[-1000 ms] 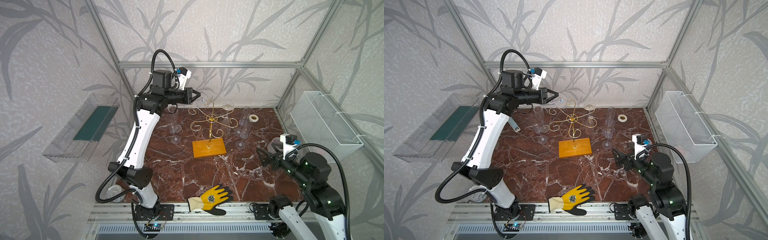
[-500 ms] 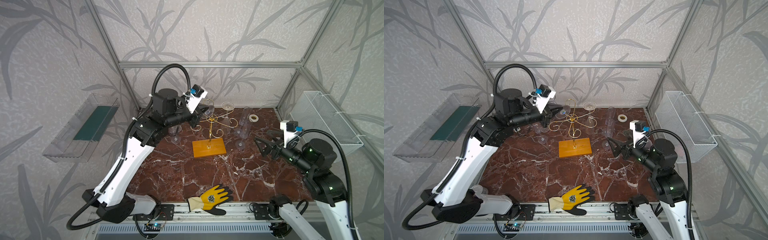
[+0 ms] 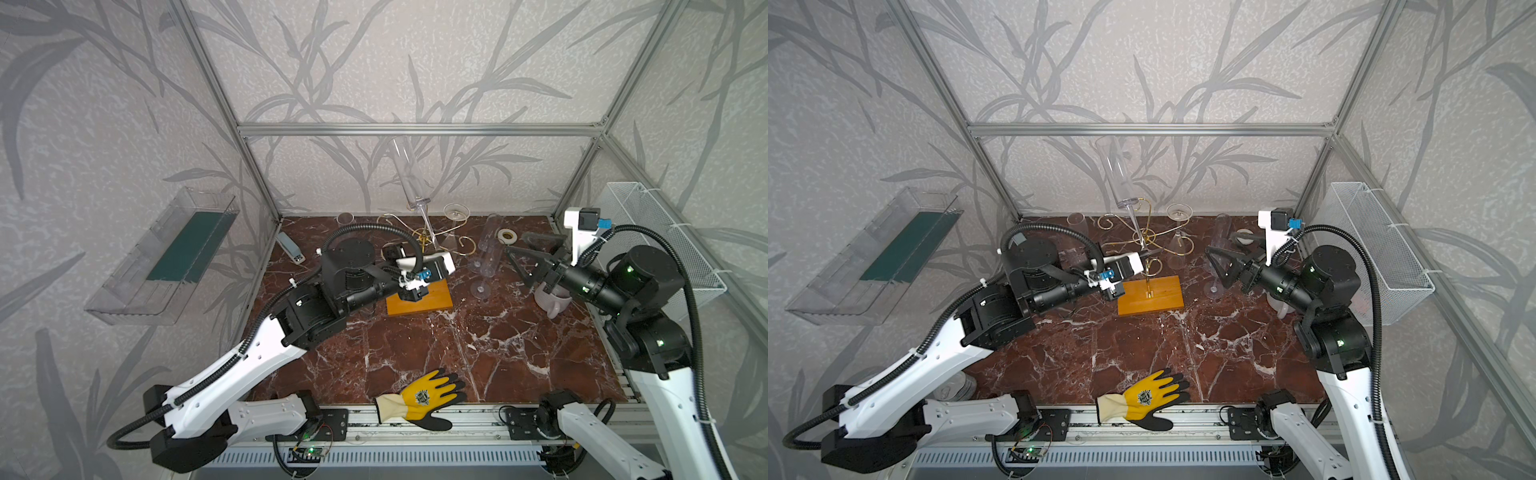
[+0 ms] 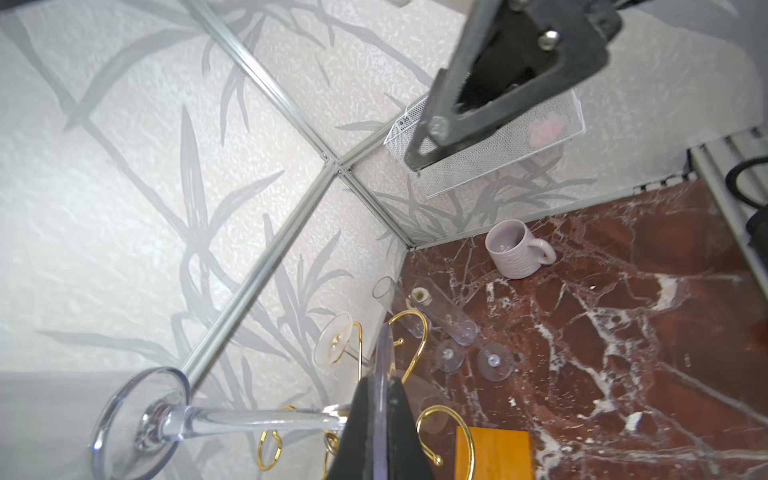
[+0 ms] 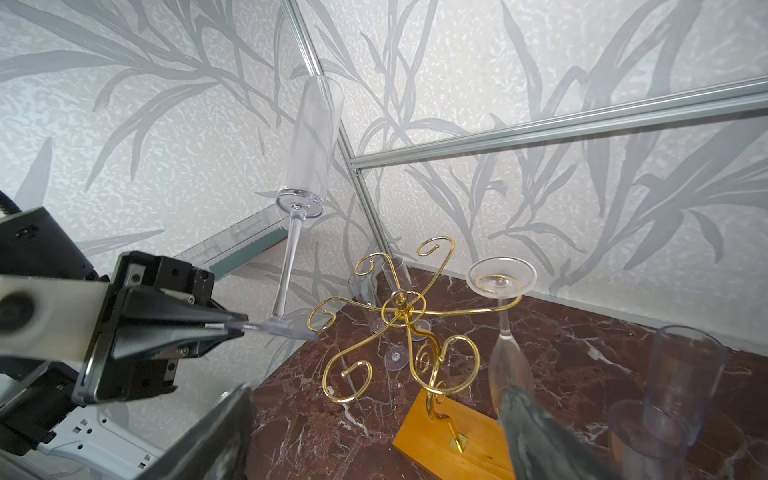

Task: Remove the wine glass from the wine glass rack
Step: 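Close the right gripper on the flute stem while the left gripper holds it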

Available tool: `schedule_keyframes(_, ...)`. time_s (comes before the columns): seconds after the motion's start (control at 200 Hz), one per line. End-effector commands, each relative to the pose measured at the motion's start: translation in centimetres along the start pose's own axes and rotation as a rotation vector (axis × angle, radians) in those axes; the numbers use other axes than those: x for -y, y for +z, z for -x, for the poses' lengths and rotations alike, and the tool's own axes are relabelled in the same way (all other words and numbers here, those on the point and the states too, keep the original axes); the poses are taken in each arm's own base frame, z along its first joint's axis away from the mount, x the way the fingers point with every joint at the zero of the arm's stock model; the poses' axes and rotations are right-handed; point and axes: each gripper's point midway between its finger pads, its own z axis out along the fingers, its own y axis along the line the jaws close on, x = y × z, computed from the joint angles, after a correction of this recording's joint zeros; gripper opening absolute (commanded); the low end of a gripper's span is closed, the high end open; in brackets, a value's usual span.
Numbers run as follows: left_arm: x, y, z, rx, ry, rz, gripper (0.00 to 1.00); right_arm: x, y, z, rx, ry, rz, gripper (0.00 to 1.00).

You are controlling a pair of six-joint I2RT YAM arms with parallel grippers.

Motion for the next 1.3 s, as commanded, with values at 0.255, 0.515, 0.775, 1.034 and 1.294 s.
schedule_keyframes(0.255, 1.4, 1.8, 0.5, -0.062, 0.551, 0.15, 0.0, -6.0, 3.8, -1.4, -0.132, -0.127, 0.2, 0.87)
schedule_keyframes(0.515, 3.0, 2.8, 0.7, -0.064, 0.696, 0.19, 0.0, -6.9, 5.7, -2.1, -0.146, -0.186, 0.21, 0.82)
schedule_keyframes(0.775, 3.9, 3.2, 0.7, -0.054, 0.731, 0.221, 0.0, -6.9, 7.2, -1.8, -0.098, -0.234, 0.199, 0.72)
schedule_keyframes(1.034, 4.1, 3.4, 0.5, -0.064, 0.743, 0.22, 0.0, -6.8, 7.8, -2.1, -0.085, -0.262, 0.198, 0.47)
schedule_keyframes(1.294, 4.2, 3.6, 0.6, -0.062, 0.749, 0.217, 0.0, -6.7, 8.3, -2.4, -0.071, -0.276, 0.205, 0.28)
